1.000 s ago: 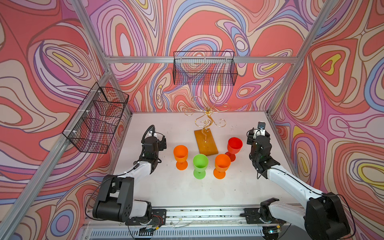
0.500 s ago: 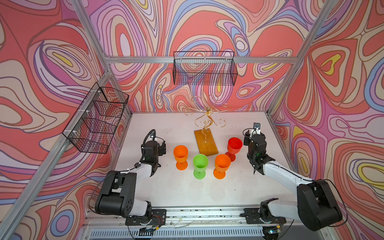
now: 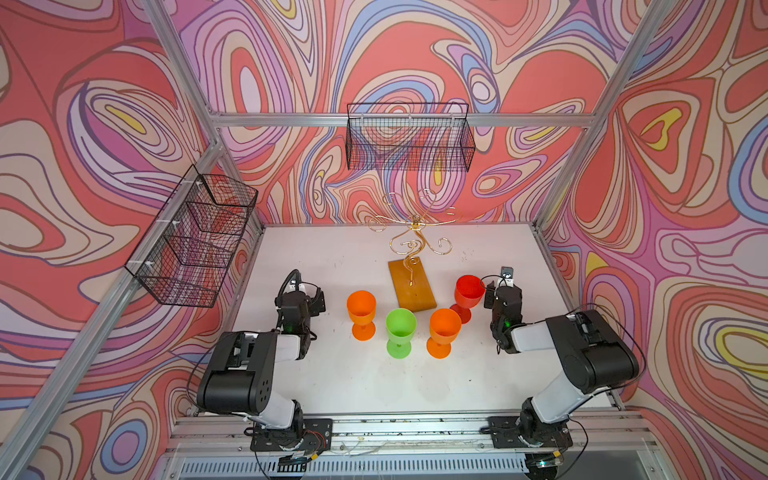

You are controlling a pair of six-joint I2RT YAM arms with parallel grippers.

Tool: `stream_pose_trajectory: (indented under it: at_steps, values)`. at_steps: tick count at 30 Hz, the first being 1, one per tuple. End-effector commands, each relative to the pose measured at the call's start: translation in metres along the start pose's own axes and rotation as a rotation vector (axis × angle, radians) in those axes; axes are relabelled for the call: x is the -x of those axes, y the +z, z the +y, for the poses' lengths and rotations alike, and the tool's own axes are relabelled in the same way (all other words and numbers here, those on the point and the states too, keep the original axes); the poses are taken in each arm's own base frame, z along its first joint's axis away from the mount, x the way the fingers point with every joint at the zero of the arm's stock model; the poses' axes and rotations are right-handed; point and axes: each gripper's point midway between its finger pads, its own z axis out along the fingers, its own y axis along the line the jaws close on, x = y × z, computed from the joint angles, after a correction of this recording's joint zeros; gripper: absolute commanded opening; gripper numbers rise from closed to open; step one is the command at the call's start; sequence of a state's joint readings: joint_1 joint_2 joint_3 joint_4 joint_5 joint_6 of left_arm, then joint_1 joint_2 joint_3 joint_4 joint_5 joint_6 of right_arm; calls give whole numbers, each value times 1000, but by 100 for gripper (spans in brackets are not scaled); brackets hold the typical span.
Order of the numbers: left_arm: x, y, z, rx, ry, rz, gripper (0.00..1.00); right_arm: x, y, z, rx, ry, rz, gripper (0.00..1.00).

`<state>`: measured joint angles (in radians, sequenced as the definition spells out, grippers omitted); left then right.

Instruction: Take the wine glass off the wine glass rack

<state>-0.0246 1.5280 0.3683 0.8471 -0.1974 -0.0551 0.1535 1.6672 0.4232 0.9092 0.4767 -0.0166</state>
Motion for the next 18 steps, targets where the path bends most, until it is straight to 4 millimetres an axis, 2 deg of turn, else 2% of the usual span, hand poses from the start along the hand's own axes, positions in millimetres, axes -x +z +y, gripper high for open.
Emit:
stream_pose_trajectory:
  at_steps: [1, 5, 11, 18]
  values:
    - [8, -1, -2, -13, -18, -45, 100, 26, -1, -8, -3, 89, -111, 59]
    - [8, -1, -1, -12, -18, -48, 100, 25, 3, -6, 19, 95, -96, 60]
    - [9, -1, -1, -12, -17, -54, 100, 16, 28, -7, 79, 127, 15, 61]
    - [9, -1, -2, -12, -17, -54, 100, 11, 16, -6, 110, 127, -55, 65]
